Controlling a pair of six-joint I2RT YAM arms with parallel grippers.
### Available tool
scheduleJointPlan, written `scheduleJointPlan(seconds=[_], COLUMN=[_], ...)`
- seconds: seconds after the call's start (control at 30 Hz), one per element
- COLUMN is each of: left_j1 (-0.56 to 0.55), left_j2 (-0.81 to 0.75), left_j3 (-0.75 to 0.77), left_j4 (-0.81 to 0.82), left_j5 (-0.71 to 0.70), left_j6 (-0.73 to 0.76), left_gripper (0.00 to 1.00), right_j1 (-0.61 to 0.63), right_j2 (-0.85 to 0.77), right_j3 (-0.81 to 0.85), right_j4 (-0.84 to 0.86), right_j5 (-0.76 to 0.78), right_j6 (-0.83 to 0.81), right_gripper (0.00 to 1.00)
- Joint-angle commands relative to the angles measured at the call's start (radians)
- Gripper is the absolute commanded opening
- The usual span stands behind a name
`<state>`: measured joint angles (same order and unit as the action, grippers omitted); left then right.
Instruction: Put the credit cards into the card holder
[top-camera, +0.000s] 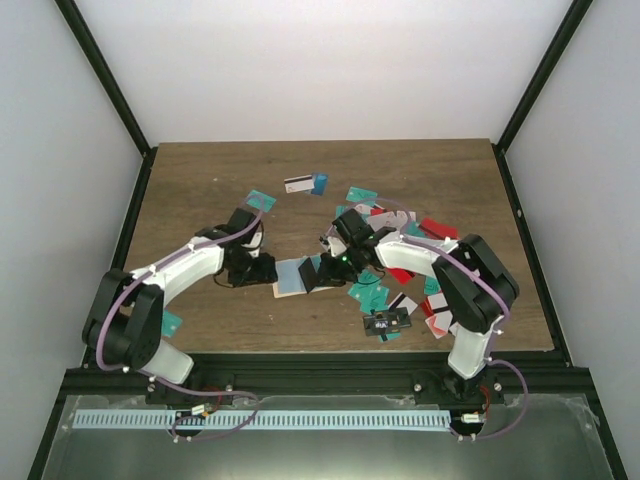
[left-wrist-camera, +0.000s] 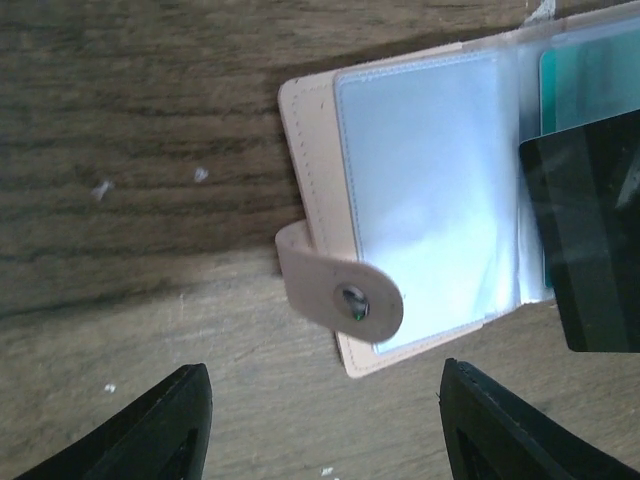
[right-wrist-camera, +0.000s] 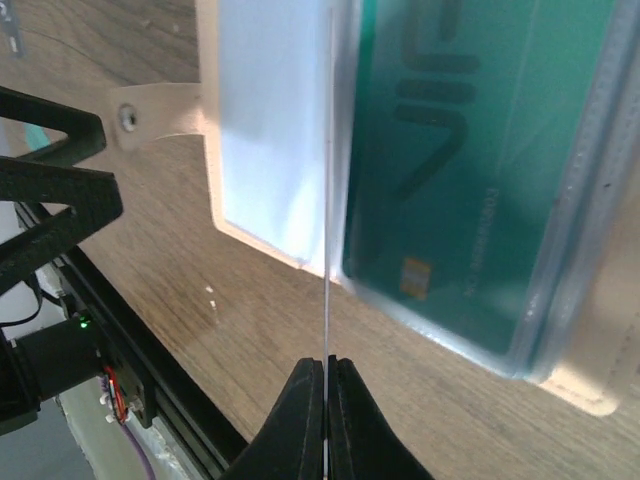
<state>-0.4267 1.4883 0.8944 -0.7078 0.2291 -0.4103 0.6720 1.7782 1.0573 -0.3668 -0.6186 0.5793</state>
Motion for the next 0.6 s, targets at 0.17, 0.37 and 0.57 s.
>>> scheduleJointPlan(seconds=[0.17, 0.37, 0.57], left_j1=[0.002, 0.002, 0.003], left_j2=[0.118, 0.177, 0.21], left_j3=[0.09, 0.115, 0.111], left_j4=[0.034, 0.035, 0.044], left_j5=[-0.011, -0.032, -0.046], left_j6=[0.078, 0.099, 0.117], left_gripper=[0.59, 0.51, 0.41], right_j1=[-0.013, -0.014, -0.023], right_j2=[0.082, 0.11, 0.124], right_j3=[0.079, 0.098, 0.095], right_j4=[-0.025, -0.027, -0.005], right_j5=[-0.032, -0.039, -0.064], right_j6=[-0.037, -0.036, -0.023], right_gripper=[0.01, 0.01, 0.01])
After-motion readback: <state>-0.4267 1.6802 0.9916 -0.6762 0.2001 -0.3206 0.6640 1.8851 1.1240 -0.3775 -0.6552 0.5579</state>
